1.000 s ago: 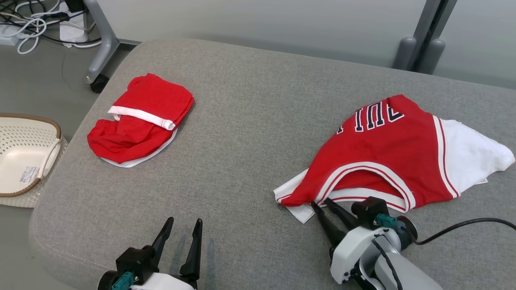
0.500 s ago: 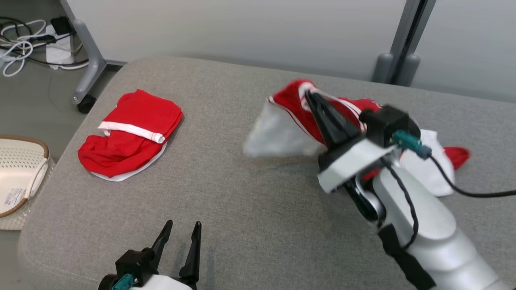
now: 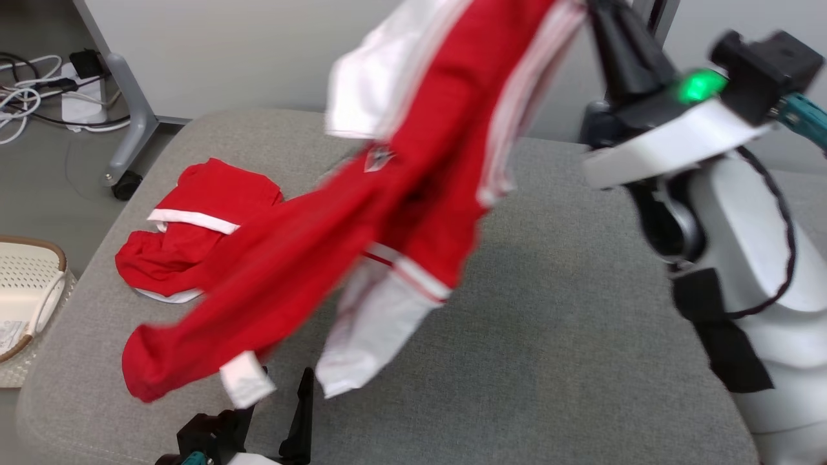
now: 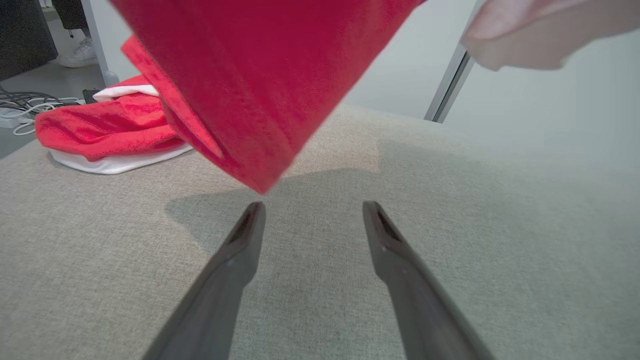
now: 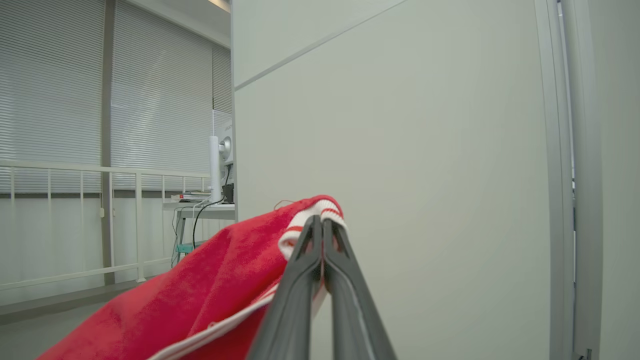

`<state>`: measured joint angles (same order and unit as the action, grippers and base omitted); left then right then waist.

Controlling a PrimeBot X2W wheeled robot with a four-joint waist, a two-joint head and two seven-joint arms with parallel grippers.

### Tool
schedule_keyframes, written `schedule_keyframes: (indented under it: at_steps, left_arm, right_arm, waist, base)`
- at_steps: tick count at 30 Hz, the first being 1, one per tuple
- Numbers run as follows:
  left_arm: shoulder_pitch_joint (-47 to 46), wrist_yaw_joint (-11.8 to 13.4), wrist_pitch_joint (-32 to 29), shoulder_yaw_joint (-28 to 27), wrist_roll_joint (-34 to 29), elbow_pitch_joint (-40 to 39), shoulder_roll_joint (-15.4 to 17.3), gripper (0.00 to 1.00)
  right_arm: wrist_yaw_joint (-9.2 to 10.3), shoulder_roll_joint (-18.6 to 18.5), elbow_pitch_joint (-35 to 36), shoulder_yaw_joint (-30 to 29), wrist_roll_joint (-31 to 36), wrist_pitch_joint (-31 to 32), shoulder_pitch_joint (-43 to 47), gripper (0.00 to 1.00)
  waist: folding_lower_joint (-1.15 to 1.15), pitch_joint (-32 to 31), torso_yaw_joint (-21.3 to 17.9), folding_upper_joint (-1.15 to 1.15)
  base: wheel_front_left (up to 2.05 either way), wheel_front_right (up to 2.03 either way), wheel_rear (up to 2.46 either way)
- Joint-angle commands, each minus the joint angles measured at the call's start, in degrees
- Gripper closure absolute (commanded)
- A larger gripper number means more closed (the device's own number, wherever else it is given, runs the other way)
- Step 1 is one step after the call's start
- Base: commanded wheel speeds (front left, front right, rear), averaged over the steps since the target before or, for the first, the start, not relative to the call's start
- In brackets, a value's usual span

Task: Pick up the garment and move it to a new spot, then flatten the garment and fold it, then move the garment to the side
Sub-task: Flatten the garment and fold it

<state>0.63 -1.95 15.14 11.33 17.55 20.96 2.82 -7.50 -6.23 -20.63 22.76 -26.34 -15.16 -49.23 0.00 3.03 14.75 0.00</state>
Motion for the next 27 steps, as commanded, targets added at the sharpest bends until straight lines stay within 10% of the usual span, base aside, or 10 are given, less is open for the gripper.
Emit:
schedule_keyframes:
  at_steps: [1,6,7,8,14,27]
  left_arm:
    - [-0.46,-0.08,0.01,-0.16,-0.34,-0.42,0.19,0.00]
    - [-2.02,-0.50,0.01,0.07,-0.65,-0.54,0.17,0.00]
    - [-2.25,-0.61,0.01,0.14,-0.89,-0.46,0.17,0.00]
    - [-2.54,-0.59,0.01,0.16,-0.95,-0.47,0.18,0.00]
    - [-3.20,-0.99,0.01,-0.18,-1.83,-0.34,0.18,0.00]
    - [-1.07,-1.79,0.01,1.58,-2.03,-0.24,0.16,0.00]
  right_arm:
    - [0.02,-1.43,-1.63,-1.64,0.38,0.01,2.04,1.00]
    - [0.02,-5.89,-14.02,-9.57,4.46,0.01,8.86,0.98]
    - [0.02,-6.59,-16.94,-11.57,5.27,0.00,9.96,0.64]
    - [0.02,-7.07,-19.72,-13.41,6.29,0.01,10.90,0.00]
    - [0.01,-6.34,-24.42,-23.51,11.42,0.01,16.51,0.00]
    - [0.01,0.20,-10.10,-29.19,17.93,0.01,29.53,0.00]
  waist:
    - [0.00,0.67,-0.39,0.00]
    - [0.00,3.18,-1.36,0.00]
    - [0.00,3.55,-1.49,0.00]
    - [0.00,3.88,-1.62,0.00]
    - [0.00,4.31,-3.06,0.00]
    - [0.00,0.34,-7.43,0.00]
  base:
    - [0.00,0.00,0.00]
    - [0.00,0.00,0.00]
    - [0.00,0.00,0.00]
    - [0.00,0.00,0.00]
    - [0.00,0.00,0.00]
    - [0.00,0.00,0.00]
